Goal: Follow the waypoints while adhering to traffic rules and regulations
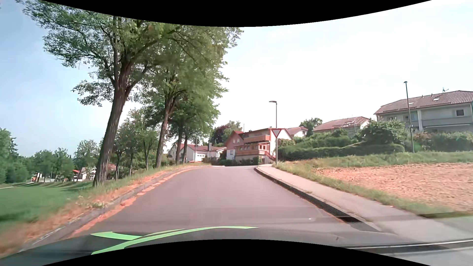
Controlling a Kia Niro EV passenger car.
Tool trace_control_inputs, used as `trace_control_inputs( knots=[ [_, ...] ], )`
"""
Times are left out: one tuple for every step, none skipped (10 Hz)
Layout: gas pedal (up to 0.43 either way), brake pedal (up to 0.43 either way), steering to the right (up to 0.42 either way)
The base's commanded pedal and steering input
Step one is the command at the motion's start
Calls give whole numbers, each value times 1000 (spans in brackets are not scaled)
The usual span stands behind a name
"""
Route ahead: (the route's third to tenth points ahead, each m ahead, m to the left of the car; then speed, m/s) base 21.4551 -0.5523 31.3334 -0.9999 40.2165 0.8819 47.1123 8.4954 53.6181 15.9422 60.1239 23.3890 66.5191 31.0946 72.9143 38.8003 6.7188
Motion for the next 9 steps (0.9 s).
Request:
trace_control_inputs(
  knots=[
    [169, 0, -21],
    [169, 0, -21],
    [169, 0, -21],
    [169, 0, -21],
    [169, 0, -21],
    [169, 0, -23],
    [169, 0, -23],
    [169, 0, -23],
    [169, 0, -23]
  ],
)
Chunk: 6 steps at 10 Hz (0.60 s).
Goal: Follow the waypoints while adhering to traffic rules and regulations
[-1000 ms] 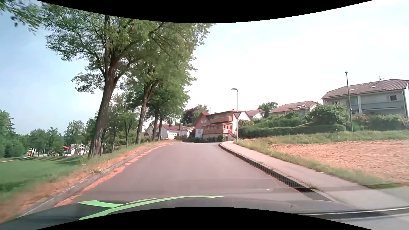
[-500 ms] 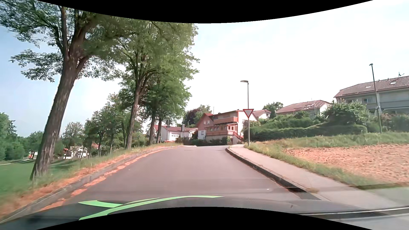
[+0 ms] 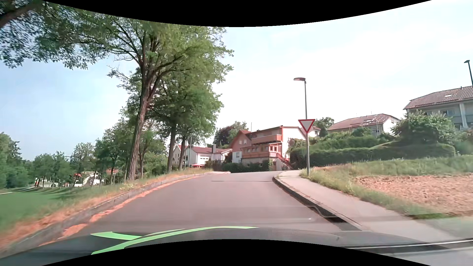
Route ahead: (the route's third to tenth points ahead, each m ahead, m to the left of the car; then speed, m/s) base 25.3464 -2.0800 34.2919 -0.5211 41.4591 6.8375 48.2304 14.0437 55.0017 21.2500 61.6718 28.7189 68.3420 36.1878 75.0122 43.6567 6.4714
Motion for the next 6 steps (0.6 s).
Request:
trace_control_inputs(
  knots=[
    [169, 0, -23],
    [169, 0, -21],
    [169, 0, -20],
    [169, 0, -19],
    [157, 0, -18],
    [150, 0, -18]
  ],
)
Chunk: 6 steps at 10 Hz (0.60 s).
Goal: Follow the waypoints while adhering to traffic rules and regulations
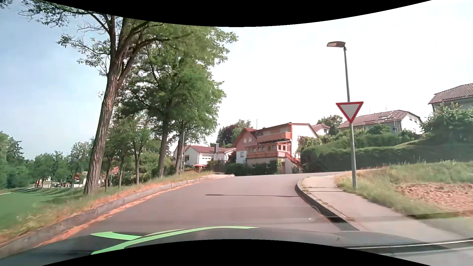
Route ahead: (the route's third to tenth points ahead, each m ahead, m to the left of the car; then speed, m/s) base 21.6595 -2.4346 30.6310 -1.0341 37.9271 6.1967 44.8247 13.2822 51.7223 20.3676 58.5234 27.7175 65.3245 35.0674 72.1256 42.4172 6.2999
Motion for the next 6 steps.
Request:
trace_control_inputs(
  knots=[
    [150, 0, -18],
    [110, 0, -13],
    [98, 0, -4],
    [87, 0, 6],
    [67, 0, 21],
    [59, 0, 35]
  ],
)
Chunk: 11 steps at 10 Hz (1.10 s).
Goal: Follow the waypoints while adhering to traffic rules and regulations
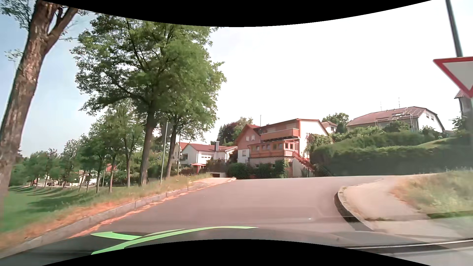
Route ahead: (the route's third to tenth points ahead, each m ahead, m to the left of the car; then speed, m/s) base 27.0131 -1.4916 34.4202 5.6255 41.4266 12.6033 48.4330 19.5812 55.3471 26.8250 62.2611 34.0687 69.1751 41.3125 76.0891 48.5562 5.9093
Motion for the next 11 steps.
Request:
trace_control_inputs(
  knots=[
    [59, 0, 51],
    [47, 0, 68],
    [28, 0, 89],
    [28, 0, 106],
    [28, 0, 128],
    [28, 0, 148],
    [8, 0, 170],
    [0, 0, 189],
    [0, 0, 207],
    [0, 0, 225],
    [0, 0, 242]
  ],
)
